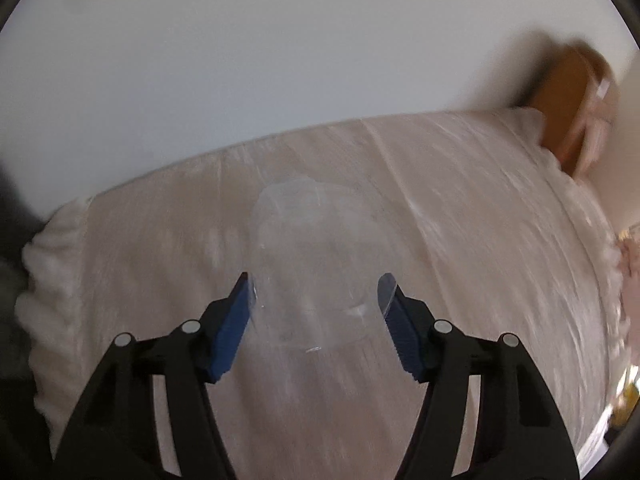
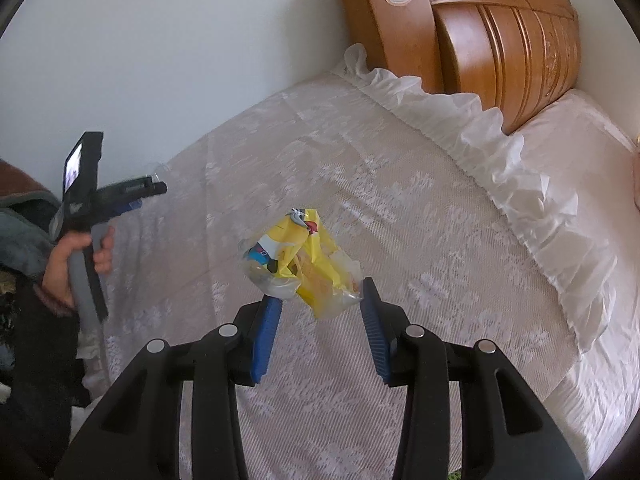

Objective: Collect trash
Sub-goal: 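Grasp the clear plastic container with the left tool while the right tool holds the yellow wrapper, then carry both items to the wastebasket and open both tools to drop them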

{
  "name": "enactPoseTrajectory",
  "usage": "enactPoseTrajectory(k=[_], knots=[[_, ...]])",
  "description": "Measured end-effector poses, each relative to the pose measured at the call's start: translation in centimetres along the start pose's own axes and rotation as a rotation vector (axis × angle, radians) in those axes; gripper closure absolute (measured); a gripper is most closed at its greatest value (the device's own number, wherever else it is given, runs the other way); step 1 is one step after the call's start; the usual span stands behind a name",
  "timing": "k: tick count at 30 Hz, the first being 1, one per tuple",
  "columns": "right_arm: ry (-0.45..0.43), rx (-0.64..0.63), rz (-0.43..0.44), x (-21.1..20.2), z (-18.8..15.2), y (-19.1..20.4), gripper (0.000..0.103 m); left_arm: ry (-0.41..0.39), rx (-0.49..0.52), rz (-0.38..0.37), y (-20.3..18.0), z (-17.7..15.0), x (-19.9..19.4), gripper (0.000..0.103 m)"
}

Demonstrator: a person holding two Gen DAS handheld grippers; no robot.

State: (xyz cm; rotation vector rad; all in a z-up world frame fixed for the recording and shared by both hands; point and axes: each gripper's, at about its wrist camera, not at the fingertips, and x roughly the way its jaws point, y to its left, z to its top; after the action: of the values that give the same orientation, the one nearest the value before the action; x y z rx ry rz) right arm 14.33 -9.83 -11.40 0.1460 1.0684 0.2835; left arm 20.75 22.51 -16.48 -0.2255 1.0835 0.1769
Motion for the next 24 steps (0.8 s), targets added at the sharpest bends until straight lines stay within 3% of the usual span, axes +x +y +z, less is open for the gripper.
enactPoseTrajectory(k=[11, 19, 24], knots=[[-0.031, -0.01, 0.085, -3.7, -4.2, -0.8, 0.061, -0.038, 0.032, -0.092, -3.2, -10.6, -10.1, 0.042], [-0.037, 0.04, 0.096, -5.3, -6.8, -2.7, 0.061, -0.019, 0.058, -0.107, -4.2, -13.4, -11.7, 0.043], [-0.053, 0.085, 0.078, -6.7, -8.3, -4.4, 0.061, -0.018, 0.137, -0.19, -8.0, -15.3, -13.7, 0.043]])
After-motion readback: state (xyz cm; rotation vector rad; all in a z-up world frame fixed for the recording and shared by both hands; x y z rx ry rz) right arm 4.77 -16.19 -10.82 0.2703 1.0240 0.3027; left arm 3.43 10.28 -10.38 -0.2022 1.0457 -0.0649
